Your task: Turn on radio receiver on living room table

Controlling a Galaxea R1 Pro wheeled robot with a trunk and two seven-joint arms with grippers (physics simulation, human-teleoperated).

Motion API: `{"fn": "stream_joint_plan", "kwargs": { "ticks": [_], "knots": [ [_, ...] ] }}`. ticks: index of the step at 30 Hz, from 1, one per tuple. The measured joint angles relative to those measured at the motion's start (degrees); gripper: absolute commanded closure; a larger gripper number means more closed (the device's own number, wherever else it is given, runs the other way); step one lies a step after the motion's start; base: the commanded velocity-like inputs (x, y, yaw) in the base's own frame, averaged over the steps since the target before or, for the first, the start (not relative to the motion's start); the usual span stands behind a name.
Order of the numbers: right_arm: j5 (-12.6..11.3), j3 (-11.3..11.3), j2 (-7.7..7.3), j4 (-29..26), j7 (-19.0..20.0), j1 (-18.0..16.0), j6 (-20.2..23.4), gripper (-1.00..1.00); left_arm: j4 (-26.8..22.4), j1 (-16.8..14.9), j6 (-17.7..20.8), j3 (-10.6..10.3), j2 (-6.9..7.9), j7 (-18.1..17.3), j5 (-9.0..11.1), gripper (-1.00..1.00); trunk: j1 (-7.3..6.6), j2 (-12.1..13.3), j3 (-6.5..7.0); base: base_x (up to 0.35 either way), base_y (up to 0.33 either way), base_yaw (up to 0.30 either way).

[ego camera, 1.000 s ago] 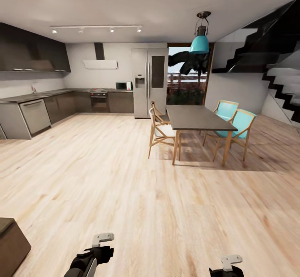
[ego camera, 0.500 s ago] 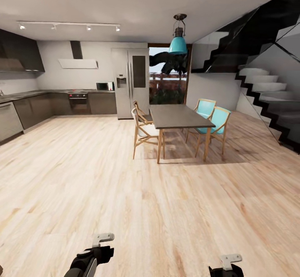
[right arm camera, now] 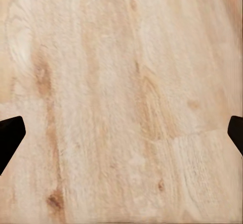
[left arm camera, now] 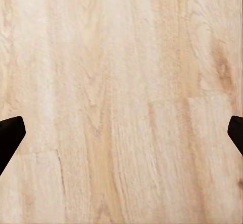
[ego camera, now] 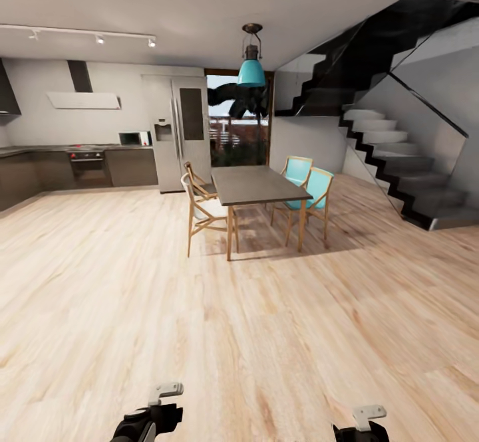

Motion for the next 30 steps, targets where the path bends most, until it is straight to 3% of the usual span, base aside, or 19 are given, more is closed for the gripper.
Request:
{"fn": "stream_joint_plan", "kwargs": {
  "ticks": [30],
  "knots": [
    [-0.1, -0.1, 0.04, 0.0, 0.0, 0.0, 0.0, -1.00, 0.1, 0.0, -0.2, 0.0, 0.11, 0.1, 0.0, -1.00, 0.00, 0.0, 0.00, 0.000, 0.000, -0.279]
  ]
}}
